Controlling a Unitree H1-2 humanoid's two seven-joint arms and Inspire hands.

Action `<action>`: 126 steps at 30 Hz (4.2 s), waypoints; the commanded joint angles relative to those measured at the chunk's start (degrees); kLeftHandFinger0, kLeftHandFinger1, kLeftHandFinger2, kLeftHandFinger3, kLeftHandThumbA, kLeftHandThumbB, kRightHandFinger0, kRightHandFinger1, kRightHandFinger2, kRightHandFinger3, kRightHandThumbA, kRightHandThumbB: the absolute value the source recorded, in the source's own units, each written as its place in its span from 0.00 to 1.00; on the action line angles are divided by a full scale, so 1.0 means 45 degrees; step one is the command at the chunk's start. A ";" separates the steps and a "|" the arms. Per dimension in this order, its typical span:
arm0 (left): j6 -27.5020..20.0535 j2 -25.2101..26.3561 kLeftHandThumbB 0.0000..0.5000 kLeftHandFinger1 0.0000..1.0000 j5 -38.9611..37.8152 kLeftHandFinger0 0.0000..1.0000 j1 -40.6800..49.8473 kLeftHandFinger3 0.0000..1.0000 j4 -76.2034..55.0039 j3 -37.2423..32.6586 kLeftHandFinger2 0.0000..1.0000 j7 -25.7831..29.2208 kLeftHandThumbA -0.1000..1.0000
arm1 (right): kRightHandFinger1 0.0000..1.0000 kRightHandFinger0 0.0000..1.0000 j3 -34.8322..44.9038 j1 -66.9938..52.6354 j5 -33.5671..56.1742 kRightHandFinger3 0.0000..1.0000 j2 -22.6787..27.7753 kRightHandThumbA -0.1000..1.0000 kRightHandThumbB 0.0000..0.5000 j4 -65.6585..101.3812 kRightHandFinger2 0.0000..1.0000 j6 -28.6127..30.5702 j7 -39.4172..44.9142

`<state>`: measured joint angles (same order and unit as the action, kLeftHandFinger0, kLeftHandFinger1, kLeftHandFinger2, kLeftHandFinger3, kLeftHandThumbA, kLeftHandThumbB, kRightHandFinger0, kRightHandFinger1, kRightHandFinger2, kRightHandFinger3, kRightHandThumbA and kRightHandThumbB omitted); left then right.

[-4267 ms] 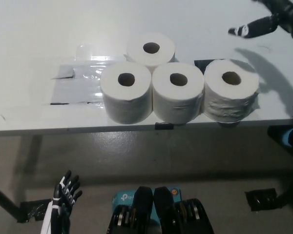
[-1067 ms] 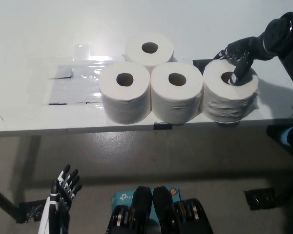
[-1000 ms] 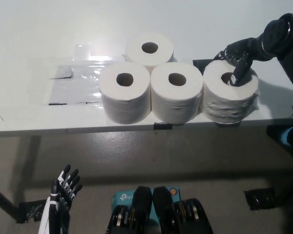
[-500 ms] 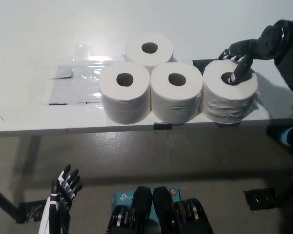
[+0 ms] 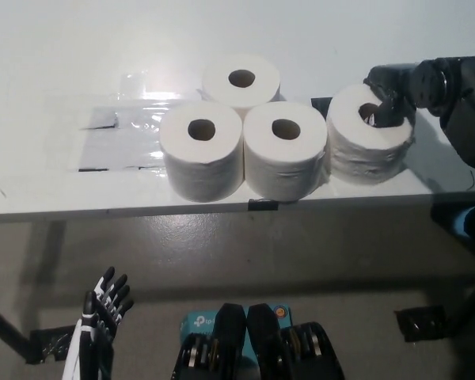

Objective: A few rolls of toilet paper are kept infront of the robot and the robot uses its right hand to lift one of the rolls and and places it on top of the other rolls to stack it.

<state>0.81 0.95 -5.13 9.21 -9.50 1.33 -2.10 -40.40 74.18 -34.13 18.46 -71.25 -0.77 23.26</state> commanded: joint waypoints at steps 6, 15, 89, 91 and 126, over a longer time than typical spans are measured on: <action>-0.0356 0.0159 0.00 1.00 0.0009 1.00 -0.0034 1.00 -0.0488 0.0038 1.00 -0.0100 1.00 | 0.00 0.00 -0.0072 -0.0003 -0.1135 0.46 0.0827 0.57 0.16 0.0448 0.10 0.0662 -0.3510; -0.0456 0.0234 0.00 1.00 0.0046 1.00 0.0015 1.00 -0.0397 0.0037 1.00 -0.0121 1.00 | 0.36 0.02 0.2219 0.0001 -0.0153 0.63 0.1656 0.51 0.15 0.2242 0.63 0.1299 -0.4765; -0.0318 0.0503 0.00 1.00 0.0491 1.00 0.0002 1.00 -0.0498 -0.0235 1.00 -0.0090 1.00 | 0.31 0.01 0.2143 0.1424 -0.1189 0.29 -0.1251 0.46 0.23 0.5234 0.59 0.0455 -0.0773; -0.0356 0.0556 0.00 1.00 0.0525 1.00 -0.0008 1.00 -0.0443 -0.0242 1.00 -0.0108 1.00 | 0.29 0.00 0.2098 0.1440 -0.1257 0.29 -0.1311 0.47 0.25 0.5229 0.55 0.0304 -0.0669; -0.0198 0.0575 0.00 1.00 0.0557 1.00 -0.0132 1.00 -0.0538 -0.0210 1.00 -0.0091 1.00 | 1.00 1.00 0.2752 0.2467 -0.0343 1.00 -0.1169 0.89 0.96 0.4600 1.00 -0.1151 0.2340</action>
<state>0.79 3.00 -3.03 9.02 -9.76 0.39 -2.11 -29.54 80.12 -37.53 12.46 -51.69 -6.65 33.81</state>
